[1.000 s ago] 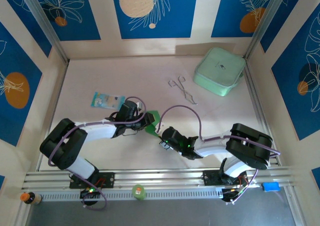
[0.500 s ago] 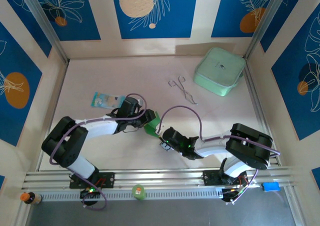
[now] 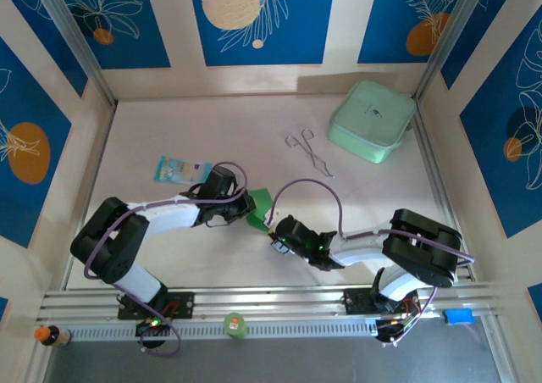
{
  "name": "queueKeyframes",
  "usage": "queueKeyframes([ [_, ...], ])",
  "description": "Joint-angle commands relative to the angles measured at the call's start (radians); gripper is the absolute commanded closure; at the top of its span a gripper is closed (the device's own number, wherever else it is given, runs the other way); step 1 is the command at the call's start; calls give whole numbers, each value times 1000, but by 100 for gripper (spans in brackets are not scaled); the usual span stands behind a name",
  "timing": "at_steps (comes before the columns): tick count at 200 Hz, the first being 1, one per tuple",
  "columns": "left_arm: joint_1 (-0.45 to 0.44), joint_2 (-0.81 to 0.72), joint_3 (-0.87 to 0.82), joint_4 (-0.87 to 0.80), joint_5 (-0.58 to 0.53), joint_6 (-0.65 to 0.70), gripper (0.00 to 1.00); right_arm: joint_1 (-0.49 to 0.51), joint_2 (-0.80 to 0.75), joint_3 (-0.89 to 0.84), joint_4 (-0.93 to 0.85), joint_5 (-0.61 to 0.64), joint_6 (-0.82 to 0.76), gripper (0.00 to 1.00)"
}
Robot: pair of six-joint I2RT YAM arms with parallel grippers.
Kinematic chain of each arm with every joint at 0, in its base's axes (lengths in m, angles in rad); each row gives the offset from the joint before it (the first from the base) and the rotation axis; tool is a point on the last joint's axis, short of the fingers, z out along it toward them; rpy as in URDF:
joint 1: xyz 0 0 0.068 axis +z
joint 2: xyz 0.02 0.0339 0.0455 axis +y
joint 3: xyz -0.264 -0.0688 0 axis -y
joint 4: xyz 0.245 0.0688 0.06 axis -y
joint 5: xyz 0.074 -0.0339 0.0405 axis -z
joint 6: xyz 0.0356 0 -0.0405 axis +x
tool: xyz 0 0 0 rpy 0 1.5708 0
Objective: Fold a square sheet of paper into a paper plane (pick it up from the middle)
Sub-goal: Fourth fold the wing at the center of the table.
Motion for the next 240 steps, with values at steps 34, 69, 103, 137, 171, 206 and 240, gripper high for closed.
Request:
queueKeyframes([
  [34,10,-6,16,-9,13,-30,96,9,-6,-7,1,47,-32,73],
  [69,11,-11,18,-12,16,-30,96,11,-2,1,6,51,-56,72],
  [103,9,-11,18,-7,18,-32,96,10,8,7,11,70,-64,71],
  [137,9,-5,18,-2,25,-30,96,12,16,15,18,59,-72,70],
  [171,9,-6,16,-2,24,-29,96,15,20,17,34,44,-82,70],
  [206,10,-6,17,-2,25,-30,96,17,20,16,33,44,-80,70],
  [240,10,-9,18,-8,20,-27,96,18,10,10,29,45,-74,76],
])
